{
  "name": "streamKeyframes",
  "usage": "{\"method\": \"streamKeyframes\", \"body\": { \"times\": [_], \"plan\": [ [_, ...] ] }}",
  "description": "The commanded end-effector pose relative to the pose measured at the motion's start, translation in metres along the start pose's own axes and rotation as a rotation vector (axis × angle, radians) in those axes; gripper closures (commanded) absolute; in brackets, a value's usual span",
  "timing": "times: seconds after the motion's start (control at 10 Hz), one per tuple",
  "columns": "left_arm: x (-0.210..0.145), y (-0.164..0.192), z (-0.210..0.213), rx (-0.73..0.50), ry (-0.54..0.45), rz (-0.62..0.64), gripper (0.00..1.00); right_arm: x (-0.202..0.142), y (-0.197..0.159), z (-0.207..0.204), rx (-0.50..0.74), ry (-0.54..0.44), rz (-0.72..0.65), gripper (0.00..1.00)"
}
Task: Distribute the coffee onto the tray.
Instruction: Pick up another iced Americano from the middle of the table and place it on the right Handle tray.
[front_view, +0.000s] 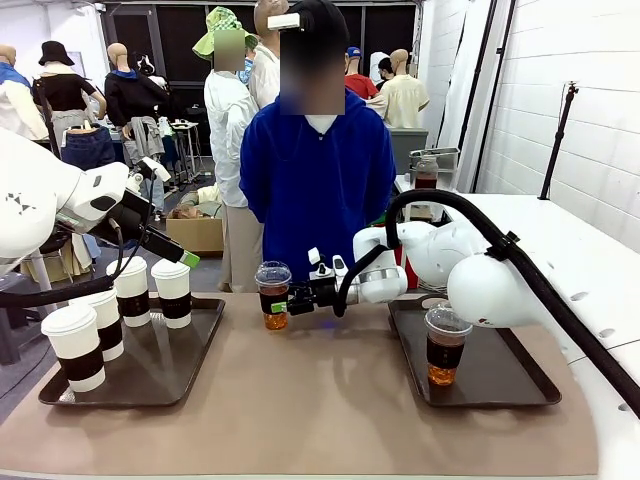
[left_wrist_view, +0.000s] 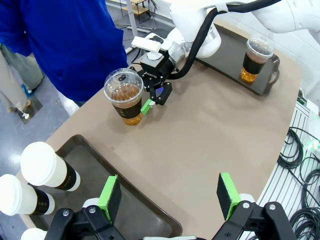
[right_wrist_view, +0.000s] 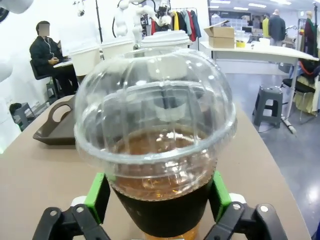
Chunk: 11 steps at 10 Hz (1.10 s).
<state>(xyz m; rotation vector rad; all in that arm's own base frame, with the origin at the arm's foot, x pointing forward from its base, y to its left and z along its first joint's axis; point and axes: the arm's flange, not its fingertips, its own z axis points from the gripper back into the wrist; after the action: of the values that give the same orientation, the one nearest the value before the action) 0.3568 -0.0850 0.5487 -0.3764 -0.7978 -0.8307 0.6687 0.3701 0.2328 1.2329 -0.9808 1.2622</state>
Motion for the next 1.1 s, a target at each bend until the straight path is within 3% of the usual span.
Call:
{"method": "streamKeyframes", "body": {
  "times": [0.0,0.6,1.0],
  "plan": [
    [-0.002,0.001,0.0,-0.012,-0.008,0.006,0.0,0.006,-0.007,-0.005,0.005,-0.007,-0.031,0.36],
    [-0.002,0.001,0.0,-0.012,-0.008,0.006,0.0,0.018,-0.007,-0.003,0.019,-0.018,-0.025,0.36],
    [-0.002,0.001,0.0,-0.012,-0.008,0.006,0.0,0.068,-0.016,0.035,0.019,-0.038,-0.021,0.36]
  ]
}}
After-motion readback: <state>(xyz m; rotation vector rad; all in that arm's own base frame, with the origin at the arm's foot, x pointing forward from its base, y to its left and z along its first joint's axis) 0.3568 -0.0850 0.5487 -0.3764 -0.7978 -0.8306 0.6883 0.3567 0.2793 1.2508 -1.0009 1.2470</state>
